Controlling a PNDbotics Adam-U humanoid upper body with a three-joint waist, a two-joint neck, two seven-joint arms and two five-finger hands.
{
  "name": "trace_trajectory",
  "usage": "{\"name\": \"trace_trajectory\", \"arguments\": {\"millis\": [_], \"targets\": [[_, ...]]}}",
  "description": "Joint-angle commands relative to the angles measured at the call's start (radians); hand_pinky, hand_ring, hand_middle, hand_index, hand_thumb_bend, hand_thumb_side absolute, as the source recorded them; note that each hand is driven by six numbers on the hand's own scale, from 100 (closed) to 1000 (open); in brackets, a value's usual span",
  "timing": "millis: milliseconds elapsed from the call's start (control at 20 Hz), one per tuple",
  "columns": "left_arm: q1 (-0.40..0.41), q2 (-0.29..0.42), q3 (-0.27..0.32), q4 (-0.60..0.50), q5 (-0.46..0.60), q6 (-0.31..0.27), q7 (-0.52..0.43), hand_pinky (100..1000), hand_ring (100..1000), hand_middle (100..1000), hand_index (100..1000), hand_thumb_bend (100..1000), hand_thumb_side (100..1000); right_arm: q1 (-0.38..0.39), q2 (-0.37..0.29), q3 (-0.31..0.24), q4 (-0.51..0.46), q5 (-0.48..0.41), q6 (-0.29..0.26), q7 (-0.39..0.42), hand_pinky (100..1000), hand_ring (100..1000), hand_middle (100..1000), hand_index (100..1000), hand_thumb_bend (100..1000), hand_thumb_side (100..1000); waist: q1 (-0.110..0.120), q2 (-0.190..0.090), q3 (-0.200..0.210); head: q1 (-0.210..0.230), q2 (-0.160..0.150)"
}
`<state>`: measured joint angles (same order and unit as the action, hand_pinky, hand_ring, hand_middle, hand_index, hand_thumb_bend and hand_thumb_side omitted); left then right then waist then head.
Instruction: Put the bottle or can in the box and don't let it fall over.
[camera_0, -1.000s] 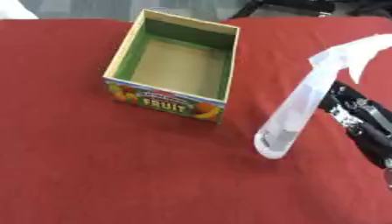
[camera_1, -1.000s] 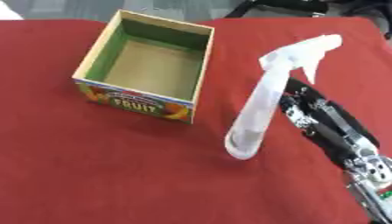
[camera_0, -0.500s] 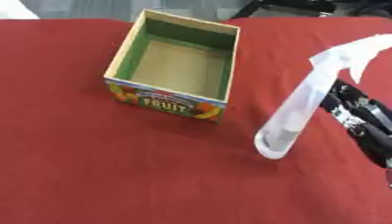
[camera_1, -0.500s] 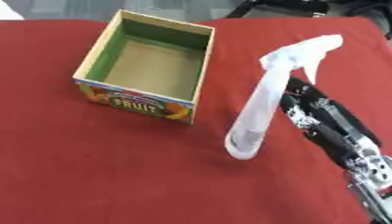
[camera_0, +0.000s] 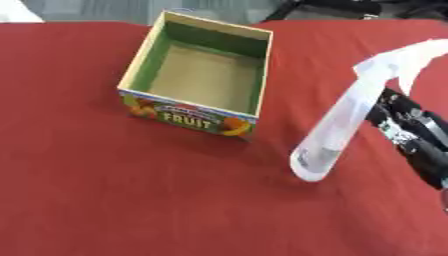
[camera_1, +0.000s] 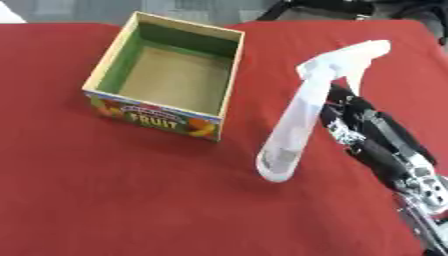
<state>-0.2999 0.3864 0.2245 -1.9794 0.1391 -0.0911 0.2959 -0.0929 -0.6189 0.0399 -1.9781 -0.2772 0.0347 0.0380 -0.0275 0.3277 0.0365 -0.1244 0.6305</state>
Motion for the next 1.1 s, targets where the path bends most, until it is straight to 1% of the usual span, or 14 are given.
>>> {"name": "trace_trajectory", "arguments": {"millis": [50, 350, 550, 750, 950, 1100], "targets": [[-0.005, 0.023, -0.001, -0.021, -0.002, 0.003, -0.002, 527, 1000, 1000, 639, 203, 741, -0.01, -0.013, -0.011, -0.022, 0.006, -0.018, 0.008, 999, 922, 908, 988, 100, 557, 0.001, -0.027, -0.002, 0.0, -0.008], [-0.005, 0.023, 0.0, -0.021, -0.001, 0.006, 0.0, 527, 1000, 1000, 636, 204, 741, -0.003, -0.008, -0.01, -0.022, 0.012, -0.022, 0.007, 998, 922, 906, 985, 100, 500, 0.0, -0.029, -0.004, 0.001, -0.009], [-0.005, 0.024, 0.0, -0.021, -0.001, 0.006, -0.001, 527, 1000, 1000, 635, 204, 741, 0.003, 0.0, -0.007, -0.022, 0.007, -0.022, 0.006, 995, 919, 903, 986, 100, 438, 0.0, -0.03, -0.005, -0.001, -0.005], [-0.003, 0.025, -0.001, -0.021, -0.001, 0.008, -0.003, 527, 1000, 1000, 635, 204, 742, 0.003, 0.003, -0.008, -0.022, -0.002, -0.027, 0.007, 994, 918, 902, 983, 100, 428, 0.001, -0.031, -0.008, -0.004, -0.004], [-0.003, 0.026, -0.001, -0.021, -0.001, 0.009, -0.004, 527, 1000, 1000, 634, 204, 742, 0.003, 0.009, -0.004, -0.022, -0.014, -0.035, 0.011, 994, 919, 901, 982, 100, 457, 0.001, -0.032, -0.009, -0.005, -0.004], [-0.003, 0.026, 0.0, -0.021, -0.001, 0.01, -0.005, 527, 1000, 1000, 634, 204, 741, 0.003, 0.015, -0.001, -0.022, -0.025, -0.043, 0.022, 993, 919, 900, 982, 100, 458, 0.0, -0.033, -0.01, -0.005, -0.002]]}}
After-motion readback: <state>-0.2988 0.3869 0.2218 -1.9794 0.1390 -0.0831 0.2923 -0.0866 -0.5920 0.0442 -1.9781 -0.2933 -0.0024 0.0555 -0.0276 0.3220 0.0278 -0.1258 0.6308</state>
